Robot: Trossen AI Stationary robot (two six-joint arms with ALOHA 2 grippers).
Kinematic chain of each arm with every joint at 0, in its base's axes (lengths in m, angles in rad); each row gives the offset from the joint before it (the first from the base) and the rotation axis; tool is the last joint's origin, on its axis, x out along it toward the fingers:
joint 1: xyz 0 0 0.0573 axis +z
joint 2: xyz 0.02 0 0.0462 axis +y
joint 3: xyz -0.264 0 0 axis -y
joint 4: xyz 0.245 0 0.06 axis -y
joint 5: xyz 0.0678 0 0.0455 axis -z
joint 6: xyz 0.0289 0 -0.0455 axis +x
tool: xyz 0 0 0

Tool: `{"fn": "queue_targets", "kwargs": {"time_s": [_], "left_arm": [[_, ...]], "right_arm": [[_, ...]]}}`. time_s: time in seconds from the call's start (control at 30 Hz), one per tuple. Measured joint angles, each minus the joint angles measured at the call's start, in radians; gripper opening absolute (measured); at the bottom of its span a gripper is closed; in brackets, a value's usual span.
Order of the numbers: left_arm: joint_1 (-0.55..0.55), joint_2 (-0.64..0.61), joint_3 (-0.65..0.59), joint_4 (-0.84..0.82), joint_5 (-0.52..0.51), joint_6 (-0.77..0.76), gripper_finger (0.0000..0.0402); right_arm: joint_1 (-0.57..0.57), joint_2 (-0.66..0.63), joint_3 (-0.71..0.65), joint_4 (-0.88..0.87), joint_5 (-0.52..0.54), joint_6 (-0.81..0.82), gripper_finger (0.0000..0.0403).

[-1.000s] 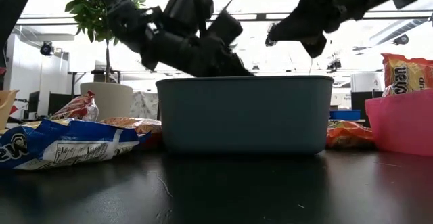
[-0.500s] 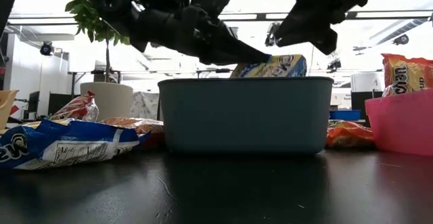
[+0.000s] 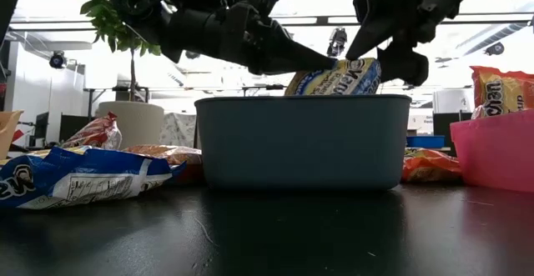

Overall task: Sort Maruchan noodles
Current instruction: Adjust the blue noodle pack

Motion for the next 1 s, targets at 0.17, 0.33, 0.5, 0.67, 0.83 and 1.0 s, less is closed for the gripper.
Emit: {"fn": "queue_targets", "kwargs": {"time_s": [0.17, 0.33, 0.5, 0.67, 0.83, 1.0], "left_arm": [[0.0, 0.0, 0.007, 0.009, -0.001, 0.0, 0.0], [0.0, 0.0, 0.008, 0.036, -0.025, -0.001, 0.0], [0.0, 0.0, 0.008, 0.067, -0.025, -0.014, 0.0], [0.0, 0.0, 0.008, 0.072, -0.026, -0.027, 0.0], [0.0, -0.006, 0.008, 0.068, -0.027, -0.037, 0.0003], [0.005, -0.089, 0.008, -0.055, -0.027, -0.025, 0.0039]], "right_arm": [[0.0, 0.03, 0.0, 0.025, 0.001, -0.012, 0.0265], [0.0, 0.052, -0.001, 0.097, 0.001, -0.052, 0.0253], [-0.002, 0.068, -0.001, 0.133, 0.019, -0.064, 0.023], [-0.011, 0.067, -0.001, 0.134, 0.028, -0.06, 0.0165], [-0.012, 0.064, -0.001, 0.135, 0.027, -0.06, 0.0077], [-0.013, 0.062, -0.001, 0.134, 0.027, -0.071, 0.0028]]}}
